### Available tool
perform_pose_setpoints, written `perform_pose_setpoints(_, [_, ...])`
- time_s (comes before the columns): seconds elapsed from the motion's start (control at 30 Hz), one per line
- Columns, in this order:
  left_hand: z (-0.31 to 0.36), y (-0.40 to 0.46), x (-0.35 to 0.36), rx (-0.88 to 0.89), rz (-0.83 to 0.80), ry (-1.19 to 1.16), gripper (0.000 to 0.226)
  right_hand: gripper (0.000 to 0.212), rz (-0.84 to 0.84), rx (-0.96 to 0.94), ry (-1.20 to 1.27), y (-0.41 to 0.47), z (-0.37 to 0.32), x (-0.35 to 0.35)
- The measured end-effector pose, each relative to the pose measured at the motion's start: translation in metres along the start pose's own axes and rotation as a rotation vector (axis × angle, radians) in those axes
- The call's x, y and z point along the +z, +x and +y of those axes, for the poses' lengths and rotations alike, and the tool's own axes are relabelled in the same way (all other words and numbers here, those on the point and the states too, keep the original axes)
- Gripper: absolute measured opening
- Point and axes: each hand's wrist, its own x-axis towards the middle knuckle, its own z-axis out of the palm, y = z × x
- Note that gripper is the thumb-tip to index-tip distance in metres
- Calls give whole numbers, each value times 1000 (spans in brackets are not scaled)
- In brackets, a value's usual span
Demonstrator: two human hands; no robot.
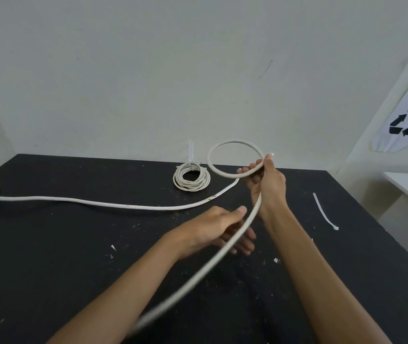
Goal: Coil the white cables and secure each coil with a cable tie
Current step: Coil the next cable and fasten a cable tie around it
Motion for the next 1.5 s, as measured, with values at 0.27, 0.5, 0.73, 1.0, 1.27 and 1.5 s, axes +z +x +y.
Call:
perform_pose_setpoints(0.27, [16, -11, -37, -18, 55, 228, 46, 36, 69, -52, 30, 7, -22, -6])
perform_pose_setpoints(0.5, [8, -9, -79, 47, 553, 848, 61, 42, -8, 53, -179, 17, -28, -29])
perform_pose_setpoints(0.73, [-3, -27, -83, 32, 562, 900, 58, 39, -38, 41, -511, 24, -32, -52])
perform_pose_setpoints(1.0, [10, -27, -90, 401, 683, 1011, 61, 41, -207, 113, -758, 20, -29, -54])
perform_pose_setpoints(1.27, [0, -17, -100, 866, 933, 926, 59, 45, -390, 175, -682, 4, -28, -47])
perform_pose_setpoints(1.5, [10, -14, -90, 838, 915, 572, 62, 48, -461, 69, -766, -19, -26, -14])
